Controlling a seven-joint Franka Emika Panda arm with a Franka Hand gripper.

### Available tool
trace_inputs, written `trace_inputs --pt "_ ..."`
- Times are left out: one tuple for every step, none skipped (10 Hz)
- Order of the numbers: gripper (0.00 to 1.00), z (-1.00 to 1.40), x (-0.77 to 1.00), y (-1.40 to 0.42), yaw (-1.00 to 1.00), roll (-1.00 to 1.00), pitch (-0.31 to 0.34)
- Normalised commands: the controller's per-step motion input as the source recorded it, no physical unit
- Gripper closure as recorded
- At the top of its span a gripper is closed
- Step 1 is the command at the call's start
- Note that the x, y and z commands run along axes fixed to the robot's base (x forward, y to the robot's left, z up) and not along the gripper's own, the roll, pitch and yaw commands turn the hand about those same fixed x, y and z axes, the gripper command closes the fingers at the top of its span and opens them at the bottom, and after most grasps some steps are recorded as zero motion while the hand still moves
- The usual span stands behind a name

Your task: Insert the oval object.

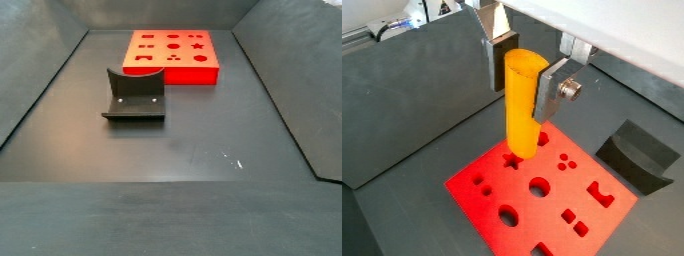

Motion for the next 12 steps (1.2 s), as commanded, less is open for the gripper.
trace_inputs --pt "1.0 -0.23 0.56 -0.38 -0.01 0.16 0.119" --pt "1.0 -0.69 0.77 -0.43 0.0 0.13 0.06" --pt "1.0 -0.98 0.65 -0.32 -0.05 0.07 -0.026" --pt "1.0 -1.0 0.56 -0.22 -0.06 0.04 -0.086" --pt "1.0 -1.0 0.4 -0.09 -0.01 0.04 -0.07" --pt "1.0 -1.0 0.22 -0.03 0.0 0.03 -0.076" --pt "1.0 -1.0 0.01 0.0 0.0 0.04 -0.09" --pt "1.0 -1.0 -0.03 0.0 0.0 0.07 -0.053" --pt "1.0 -1.0 -0.13 0.0 0.0 0.12 0.0" --pt "1.0 -1.0 -0.16 -0.1 0.0 0.09 -0.011" --pt "1.0 -0.69 0.04 -0.04 0.0 0.0 -0.163" --pt "1.0 -0.63 0.28 0.0 0.0 -0.01 -0.156"
